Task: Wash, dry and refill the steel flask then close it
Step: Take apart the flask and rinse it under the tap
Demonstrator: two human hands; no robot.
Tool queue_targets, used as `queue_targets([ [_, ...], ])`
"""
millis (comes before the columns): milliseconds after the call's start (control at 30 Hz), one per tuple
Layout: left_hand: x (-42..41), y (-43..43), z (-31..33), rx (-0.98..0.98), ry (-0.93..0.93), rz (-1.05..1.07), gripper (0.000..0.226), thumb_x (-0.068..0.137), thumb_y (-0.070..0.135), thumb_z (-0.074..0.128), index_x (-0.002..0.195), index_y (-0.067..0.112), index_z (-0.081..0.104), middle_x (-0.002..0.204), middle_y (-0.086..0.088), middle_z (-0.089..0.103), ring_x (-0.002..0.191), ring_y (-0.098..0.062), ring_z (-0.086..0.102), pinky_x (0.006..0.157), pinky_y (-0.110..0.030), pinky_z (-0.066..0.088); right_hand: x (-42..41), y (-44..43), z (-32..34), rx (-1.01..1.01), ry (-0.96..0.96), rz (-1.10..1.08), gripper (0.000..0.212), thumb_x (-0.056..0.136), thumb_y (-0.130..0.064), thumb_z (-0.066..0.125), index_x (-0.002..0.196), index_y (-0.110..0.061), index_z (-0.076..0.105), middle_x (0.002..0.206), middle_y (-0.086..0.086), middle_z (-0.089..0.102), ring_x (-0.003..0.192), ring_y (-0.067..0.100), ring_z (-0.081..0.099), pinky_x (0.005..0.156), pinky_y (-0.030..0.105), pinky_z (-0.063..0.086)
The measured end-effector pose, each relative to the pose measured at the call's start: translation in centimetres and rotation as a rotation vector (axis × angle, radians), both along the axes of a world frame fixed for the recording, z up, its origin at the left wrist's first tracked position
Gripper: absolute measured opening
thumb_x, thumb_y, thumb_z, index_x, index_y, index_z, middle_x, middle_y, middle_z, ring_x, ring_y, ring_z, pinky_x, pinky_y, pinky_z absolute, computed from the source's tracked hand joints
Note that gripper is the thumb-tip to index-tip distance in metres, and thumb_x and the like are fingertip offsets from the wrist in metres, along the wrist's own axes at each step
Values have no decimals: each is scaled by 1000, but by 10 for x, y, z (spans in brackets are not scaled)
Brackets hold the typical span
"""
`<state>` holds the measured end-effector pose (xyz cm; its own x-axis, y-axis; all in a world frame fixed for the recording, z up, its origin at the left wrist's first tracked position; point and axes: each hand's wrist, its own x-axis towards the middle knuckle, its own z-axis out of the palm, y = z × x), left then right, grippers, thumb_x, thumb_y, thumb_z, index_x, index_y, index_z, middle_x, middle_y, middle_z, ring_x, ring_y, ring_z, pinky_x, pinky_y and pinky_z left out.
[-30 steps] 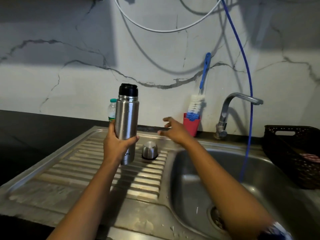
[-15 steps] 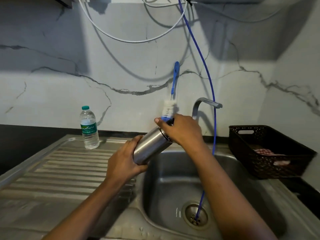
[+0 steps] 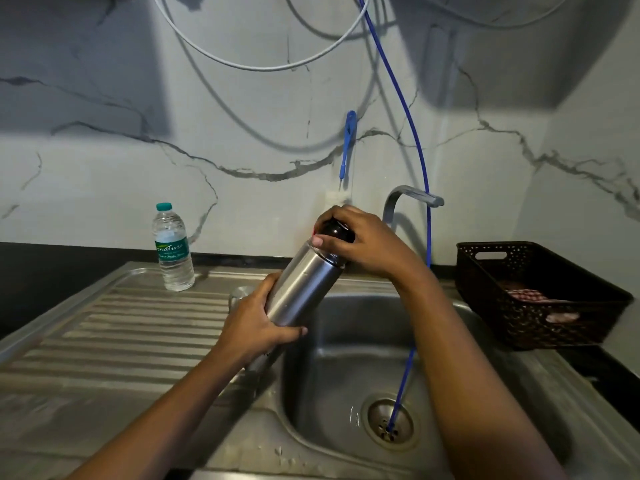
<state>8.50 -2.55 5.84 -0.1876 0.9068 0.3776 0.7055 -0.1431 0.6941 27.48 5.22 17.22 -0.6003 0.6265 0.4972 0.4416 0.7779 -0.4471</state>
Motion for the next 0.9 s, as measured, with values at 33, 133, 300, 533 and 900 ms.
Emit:
queue_targets([
  [33, 0, -2, 0, 36, 74, 63, 102, 53, 43, 87, 141, 29, 36, 120, 2, 59, 101, -19, 59, 78, -31, 50, -6, -5, 1, 36, -88, -148, 48, 84, -65, 47, 107, -24, 58, 109, -4, 59, 98, 17, 56, 85, 38, 49],
  [133, 1, -6, 1, 186, 385, 201, 97, 55, 47, 83, 139, 36, 35, 120, 6, 60, 97, -21, 61, 70, -32, 48, -22, -16, -5, 76, -221, -565, 73, 84, -75, 21, 92, -13, 58, 90, 6, 61, 79, 21, 56, 69, 33, 41],
  [300, 2, -6, 4, 128, 363, 197, 98, 54, 47, 82, 141, 34, 37, 118, 2, 61, 96, -21, 60, 69, -29, 45, -17, -4, -9, 58, -80, -469, 48, 93, -58, 38, 96, -15, 59, 85, 1, 62, 75, 16, 58, 65, 27, 44],
  [533, -5, -2, 7, -22, 125, 28, 107, 41, 62, 74, 138, 34, 38, 115, 1, 63, 94, -19, 61, 77, -36, 54, 27, 5, -1, -398, 124, 414, 38, 92, -13, 56, 128, -20, 48, 121, -6, 53, 106, -5, 54, 83, 14, 47],
  [900, -3, -4, 2, 41, 350, 127, 99, 59, 47, 81, 143, 36, 31, 123, 5, 59, 98, -20, 59, 75, -31, 48, -7, -1, -6, -108, -193, -417, 63, 85, -72, 35, 90, -14, 60, 80, 2, 62, 69, 14, 55, 58, 25, 37],
])
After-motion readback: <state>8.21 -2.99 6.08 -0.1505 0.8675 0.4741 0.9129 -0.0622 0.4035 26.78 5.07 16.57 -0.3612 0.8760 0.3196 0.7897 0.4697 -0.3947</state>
